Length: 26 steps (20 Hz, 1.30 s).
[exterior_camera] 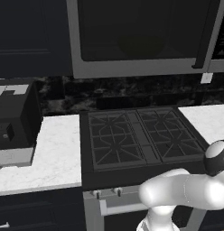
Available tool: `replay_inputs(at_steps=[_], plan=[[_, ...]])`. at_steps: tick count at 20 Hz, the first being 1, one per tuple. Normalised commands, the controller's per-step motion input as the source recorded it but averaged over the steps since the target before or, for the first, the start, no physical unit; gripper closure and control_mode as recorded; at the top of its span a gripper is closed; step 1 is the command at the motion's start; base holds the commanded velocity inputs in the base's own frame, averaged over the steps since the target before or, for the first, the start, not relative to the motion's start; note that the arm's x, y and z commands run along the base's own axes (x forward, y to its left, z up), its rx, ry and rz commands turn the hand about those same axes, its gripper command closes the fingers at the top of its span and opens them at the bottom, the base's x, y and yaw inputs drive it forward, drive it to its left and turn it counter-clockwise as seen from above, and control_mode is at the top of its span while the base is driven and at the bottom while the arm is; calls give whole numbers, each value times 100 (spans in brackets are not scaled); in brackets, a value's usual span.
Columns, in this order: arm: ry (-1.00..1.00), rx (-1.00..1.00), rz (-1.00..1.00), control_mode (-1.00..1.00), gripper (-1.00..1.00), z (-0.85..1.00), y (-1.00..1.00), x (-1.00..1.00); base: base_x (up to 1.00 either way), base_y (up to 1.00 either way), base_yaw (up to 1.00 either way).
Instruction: Pick the sweet potato from the sink and place it in the bowl. Then pick the bowl and place it in the microwave. Then close the microwave door and press the start button.
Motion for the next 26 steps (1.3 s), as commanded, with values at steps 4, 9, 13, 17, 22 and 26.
replay_inputs(at_steps=[4, 9, 13, 17, 22, 26], plan=[[0, 0, 0, -100, -100, 0, 34, 8, 0, 0, 0], [0, 0, 0, -100, -100, 0, 17, 16, 0, 0, 0], [0, 3, 0, -100, -100, 0, -11, 35, 0, 0, 0], [0, 4, 0, -100, -100, 0, -19, 34, 0, 0, 0], [0, 5, 0, -100, -100, 0, -28, 21, 0, 0, 0], [0, 4, 0, -100, -100, 0, -32, 11, 0, 0, 0]])
